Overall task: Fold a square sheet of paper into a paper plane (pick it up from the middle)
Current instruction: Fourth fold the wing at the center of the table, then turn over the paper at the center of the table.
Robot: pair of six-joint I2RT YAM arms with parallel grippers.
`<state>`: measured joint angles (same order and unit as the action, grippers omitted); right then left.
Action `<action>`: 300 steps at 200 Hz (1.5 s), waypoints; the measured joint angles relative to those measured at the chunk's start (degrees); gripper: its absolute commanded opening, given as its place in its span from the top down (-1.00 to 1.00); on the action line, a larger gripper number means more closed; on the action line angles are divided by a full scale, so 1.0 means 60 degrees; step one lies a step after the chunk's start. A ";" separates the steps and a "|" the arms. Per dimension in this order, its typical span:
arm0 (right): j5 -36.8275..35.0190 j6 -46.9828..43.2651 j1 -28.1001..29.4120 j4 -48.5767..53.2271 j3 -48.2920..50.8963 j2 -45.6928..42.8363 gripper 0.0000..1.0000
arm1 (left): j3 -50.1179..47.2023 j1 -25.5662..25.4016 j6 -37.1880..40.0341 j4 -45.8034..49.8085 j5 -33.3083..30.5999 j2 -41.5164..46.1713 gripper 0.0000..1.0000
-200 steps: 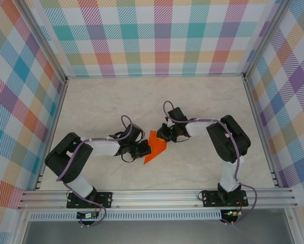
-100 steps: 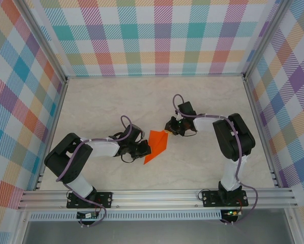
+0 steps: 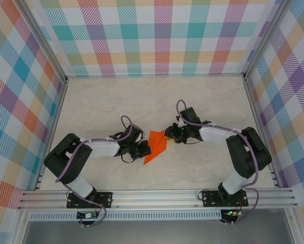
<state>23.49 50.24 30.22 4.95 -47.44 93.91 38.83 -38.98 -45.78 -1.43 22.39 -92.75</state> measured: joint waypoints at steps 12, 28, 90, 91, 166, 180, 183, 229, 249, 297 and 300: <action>-0.0004 0.0215 0.0229 0.0080 0.0171 0.0004 0.36 | 0.0004 0.0000 -0.0004 0.0033 -0.0007 0.0000 0.90; 0.0000 0.0433 0.0492 0.0117 0.0222 0.0022 0.35 | 0.0011 0.0000 -0.0004 0.0040 -0.0007 0.0000 0.90; -0.0175 0.1064 0.0718 0.0102 0.0379 0.0270 0.34 | 0.0058 -0.0011 0.0000 0.0146 -0.0029 0.0000 0.90; -0.0182 0.1064 0.0718 0.0106 0.0379 0.0270 0.33 | 0.0062 -0.0011 0.0000 0.0149 -0.0029 0.0000 0.90; -0.0372 0.1315 0.0718 -0.0124 0.0707 0.0189 0.34 | 0.0073 -0.0011 0.0004 0.0186 -0.0029 0.0000 0.90; -0.0302 0.1348 0.0721 -0.0240 0.0714 0.0200 0.37 | 0.0073 -0.0011 0.0004 0.0186 -0.0029 0.0000 0.90; -0.0280 0.1351 0.0732 -0.0295 0.0714 0.0211 0.37 | 0.0073 -0.0011 0.0004 0.0186 -0.0029 0.0000 0.90; -0.0011 0.1519 0.0823 -0.0860 0.0681 0.0379 0.36 | 0.0073 -0.0011 0.0011 0.0189 -0.0029 0.0000 0.90; 0.0076 0.1526 0.0823 -0.0965 0.0554 0.0616 0.34 | 0.0073 -0.0011 0.0004 0.0189 -0.0029 0.0000 0.90; 0.0251 0.1559 0.0823 -0.1326 0.0306 0.0976 0.31 | 0.0069 -0.0047 -0.0080 0.0350 -0.0117 0.0146 0.86; 0.0259 0.1559 0.0823 -0.1366 0.0291 0.1005 0.31 | 0.0069 -0.0047 -0.0084 0.0375 -0.0138 0.0164 0.86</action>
<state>25.04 59.59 35.16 -3.25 -45.69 99.94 39.24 -39.27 -46.28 0.82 21.56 -91.77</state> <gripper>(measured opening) 0.345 0.069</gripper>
